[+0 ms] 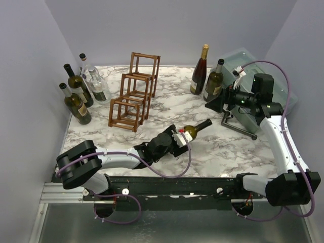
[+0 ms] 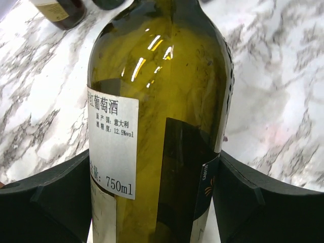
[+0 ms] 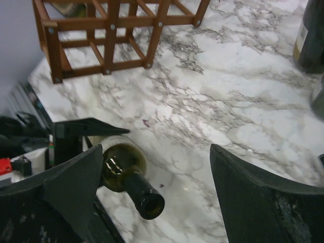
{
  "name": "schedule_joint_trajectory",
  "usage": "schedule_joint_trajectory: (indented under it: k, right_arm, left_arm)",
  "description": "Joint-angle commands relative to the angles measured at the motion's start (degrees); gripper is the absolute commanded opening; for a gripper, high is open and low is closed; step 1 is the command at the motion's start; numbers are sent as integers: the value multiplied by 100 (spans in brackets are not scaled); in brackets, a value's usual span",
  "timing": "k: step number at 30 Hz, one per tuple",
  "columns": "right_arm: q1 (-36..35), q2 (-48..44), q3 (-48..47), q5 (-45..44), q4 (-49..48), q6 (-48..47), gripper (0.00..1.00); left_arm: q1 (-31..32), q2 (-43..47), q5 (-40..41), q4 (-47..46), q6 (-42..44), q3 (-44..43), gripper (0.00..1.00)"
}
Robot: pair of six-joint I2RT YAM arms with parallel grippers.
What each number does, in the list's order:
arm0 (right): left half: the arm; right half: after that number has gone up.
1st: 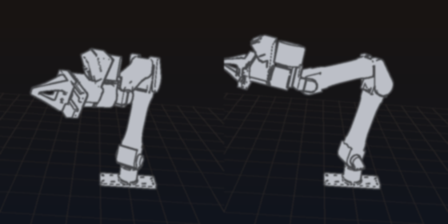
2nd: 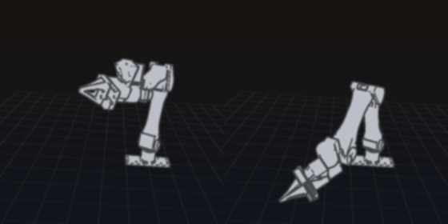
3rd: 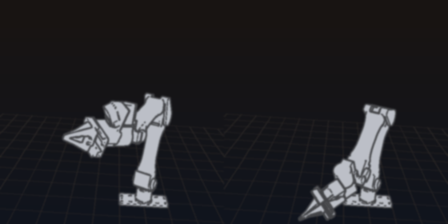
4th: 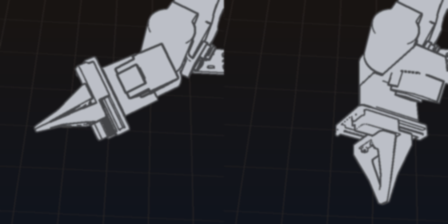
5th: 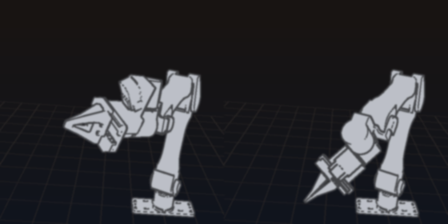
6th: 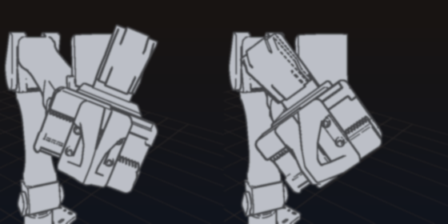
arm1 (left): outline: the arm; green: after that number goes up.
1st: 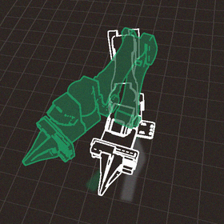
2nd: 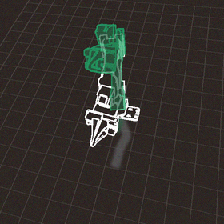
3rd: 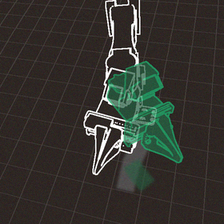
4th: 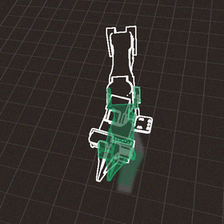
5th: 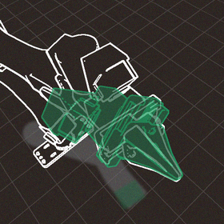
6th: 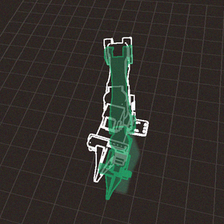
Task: Take the wine bottle off the wine rack
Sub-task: Place the wine bottle at the center of the board.
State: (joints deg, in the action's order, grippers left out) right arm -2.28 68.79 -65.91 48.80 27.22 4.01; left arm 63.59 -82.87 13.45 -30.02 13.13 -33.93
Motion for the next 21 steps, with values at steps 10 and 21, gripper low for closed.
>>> schedule_joint_trajectory:
  k: [10, 21]
  right_arm:
    - [-44, -160, 1449, 457, -2809, 3203, 89]
    - [-267, 58, 2083, 756, -4719, 3561, 84]
  left_arm:
    - [-14, 157, 795, -821, -2725, -743, 0]
    - [30, -139, 311, -812, -2964, -1073, 0]
